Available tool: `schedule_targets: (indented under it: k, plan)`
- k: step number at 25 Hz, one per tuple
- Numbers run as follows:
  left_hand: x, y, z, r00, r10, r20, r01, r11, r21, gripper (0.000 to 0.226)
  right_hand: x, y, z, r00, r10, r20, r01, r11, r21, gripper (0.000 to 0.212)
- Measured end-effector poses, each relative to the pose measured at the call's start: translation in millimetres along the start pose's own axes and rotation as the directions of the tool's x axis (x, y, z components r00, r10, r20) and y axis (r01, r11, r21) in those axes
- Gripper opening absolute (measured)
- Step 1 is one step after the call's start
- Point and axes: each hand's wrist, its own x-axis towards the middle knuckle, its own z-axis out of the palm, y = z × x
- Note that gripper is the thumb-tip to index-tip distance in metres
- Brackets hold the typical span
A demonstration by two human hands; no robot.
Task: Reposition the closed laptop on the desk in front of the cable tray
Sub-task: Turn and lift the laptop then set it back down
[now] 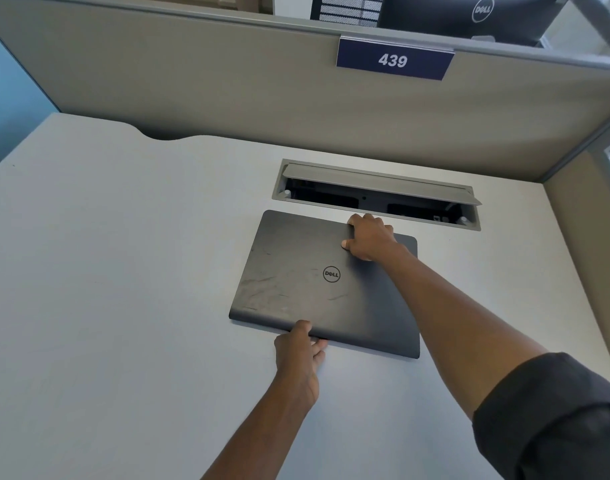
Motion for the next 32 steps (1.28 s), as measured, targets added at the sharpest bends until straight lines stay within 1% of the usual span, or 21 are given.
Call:
schedule_targets:
  k: [5, 11, 16, 17, 19, 23, 27, 29, 32]
  plan:
    - [-2.8, -2.1, -11.4, 0.998, 0.054, 0.022, -0.056, 0.990, 0.128, 0.041, -11.9, 12.9, -0.1, 0.998, 0.061, 0.025, -0.062, 0.996, 0.061, 0.054]
    - [-6.2, 2.9, -20.3, 0.995, 0.082, 0.051, -0.094, 0.953, 0.287, 0.041, -34.3, 37.9, -1.4, 0.987, 0.135, 0.082, -0.144, 0.983, 0.116, 0.058]
    - [-14.1, 11.0, -21.8, 0.988, 0.137, 0.073, -0.154, 0.929, 0.338, 0.029, -54.9, 50.1, -7.0, 0.985, 0.158, 0.074, -0.169, 0.965, 0.198, 0.050]
    - [-14.9, 12.9, -21.8, 0.986, 0.150, 0.078, -0.168, 0.923, 0.345, 0.031, -59.2, 51.9, -7.2, 0.985, 0.161, 0.064, -0.171, 0.962, 0.211, 0.047]
    - [-16.3, 19.5, -21.3, 0.982, 0.169, 0.082, -0.187, 0.917, 0.353, 0.042, -68.2, 55.5, -5.8, 0.984, 0.175, 0.044, -0.181, 0.954, 0.238, 0.044]
    - [-14.4, 37.5, -19.5, 0.974, 0.203, 0.097, -0.225, 0.891, 0.394, 0.054, -85.5, 62.0, 3.2, 0.971, 0.233, 0.057, -0.239, 0.926, 0.292, 0.038]
    - [-8.3, 54.3, -14.3, 0.954, 0.279, 0.109, -0.296, 0.824, 0.483, 0.057, -102.1, 63.9, 16.3, 0.955, 0.292, 0.048, -0.290, 0.888, 0.357, 0.040]
    - [-3.3, 60.9, -12.1, 0.945, 0.306, 0.115, -0.317, 0.771, 0.552, 0.060, -109.6, 62.4, 23.7, 0.948, 0.315, 0.042, -0.306, 0.870, 0.388, 0.041]
    - [3.0, 72.2, -9.2, 0.923, 0.356, 0.145, -0.362, 0.683, 0.634, 0.058, -121.5, 58.9, 33.4, 0.938, 0.345, 0.044, -0.329, 0.838, 0.435, 0.043]
